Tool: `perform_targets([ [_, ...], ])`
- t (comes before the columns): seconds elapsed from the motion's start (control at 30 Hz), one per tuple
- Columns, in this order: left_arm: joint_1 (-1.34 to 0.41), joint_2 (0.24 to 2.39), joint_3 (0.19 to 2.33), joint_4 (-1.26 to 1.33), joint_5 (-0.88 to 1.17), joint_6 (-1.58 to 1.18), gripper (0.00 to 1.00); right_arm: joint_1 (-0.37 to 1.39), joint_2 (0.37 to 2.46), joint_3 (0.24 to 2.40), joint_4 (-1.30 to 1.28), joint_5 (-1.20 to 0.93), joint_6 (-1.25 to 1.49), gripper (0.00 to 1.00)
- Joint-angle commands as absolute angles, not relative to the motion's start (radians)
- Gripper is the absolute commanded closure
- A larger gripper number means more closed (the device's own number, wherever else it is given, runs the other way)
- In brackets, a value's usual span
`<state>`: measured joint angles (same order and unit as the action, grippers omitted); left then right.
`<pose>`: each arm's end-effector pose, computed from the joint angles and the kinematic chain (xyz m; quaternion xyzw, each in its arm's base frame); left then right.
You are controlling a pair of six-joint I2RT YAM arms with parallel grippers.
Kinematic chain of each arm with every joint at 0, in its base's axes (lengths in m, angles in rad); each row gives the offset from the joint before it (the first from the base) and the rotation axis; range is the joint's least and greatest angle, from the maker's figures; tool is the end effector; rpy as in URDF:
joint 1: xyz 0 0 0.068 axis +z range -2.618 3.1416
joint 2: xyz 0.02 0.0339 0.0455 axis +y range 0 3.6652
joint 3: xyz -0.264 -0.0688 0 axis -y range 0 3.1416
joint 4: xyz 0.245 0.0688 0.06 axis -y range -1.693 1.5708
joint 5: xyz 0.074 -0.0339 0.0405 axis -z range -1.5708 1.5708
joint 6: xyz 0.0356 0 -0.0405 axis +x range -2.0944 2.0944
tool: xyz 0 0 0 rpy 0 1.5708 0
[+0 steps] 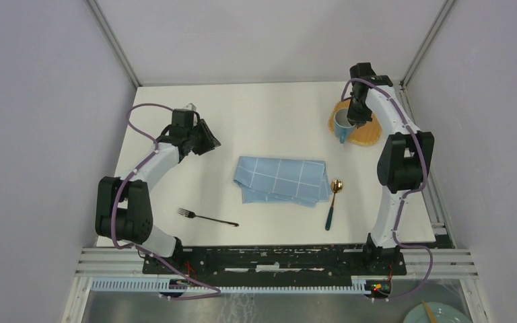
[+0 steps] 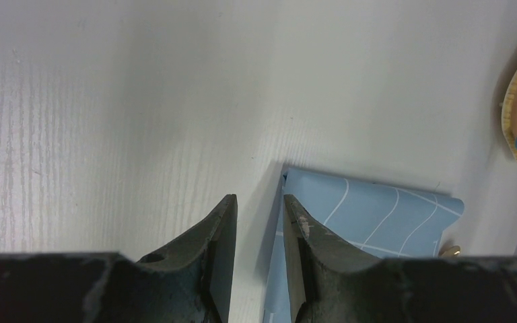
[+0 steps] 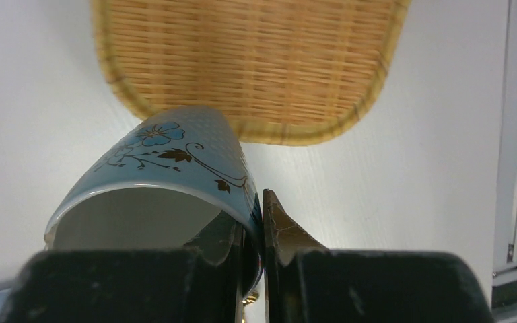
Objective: Set the dinner table for one person
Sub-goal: Place the cup at the center of the board.
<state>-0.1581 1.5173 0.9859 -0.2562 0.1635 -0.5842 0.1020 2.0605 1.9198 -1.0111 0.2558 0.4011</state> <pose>0.3195 -0.0568 0.2274 -0.1643 0.9070 -0.2083 0.3271 0.4379 0.0358 0.2725 0.1708 0.9554 -0.0695 0.2308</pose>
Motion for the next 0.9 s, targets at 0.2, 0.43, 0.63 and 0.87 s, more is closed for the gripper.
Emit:
perform_targets([
  [0.2,-0.152,1.494,0.961,-0.180,0.205,-0.627,0.62,-0.024,1.812,1.770,-1.006,0.320,0.418,1.00],
  [0.43,-0.151,1.485,0.945,-0.165,0.225,-0.638,0.62,-0.102,1.730,1.691,-1.028,0.322,0.413,1.00],
  [0.63,-0.153,1.471,0.933,-0.156,0.235,-0.644,0.62,-0.149,1.688,1.637,-1.036,0.327,0.422,1.00],
  [0.87,-0.153,1.457,0.921,-0.153,0.238,-0.649,0.62,-0.186,1.670,1.564,-1.007,0.329,0.444,1.00],
])
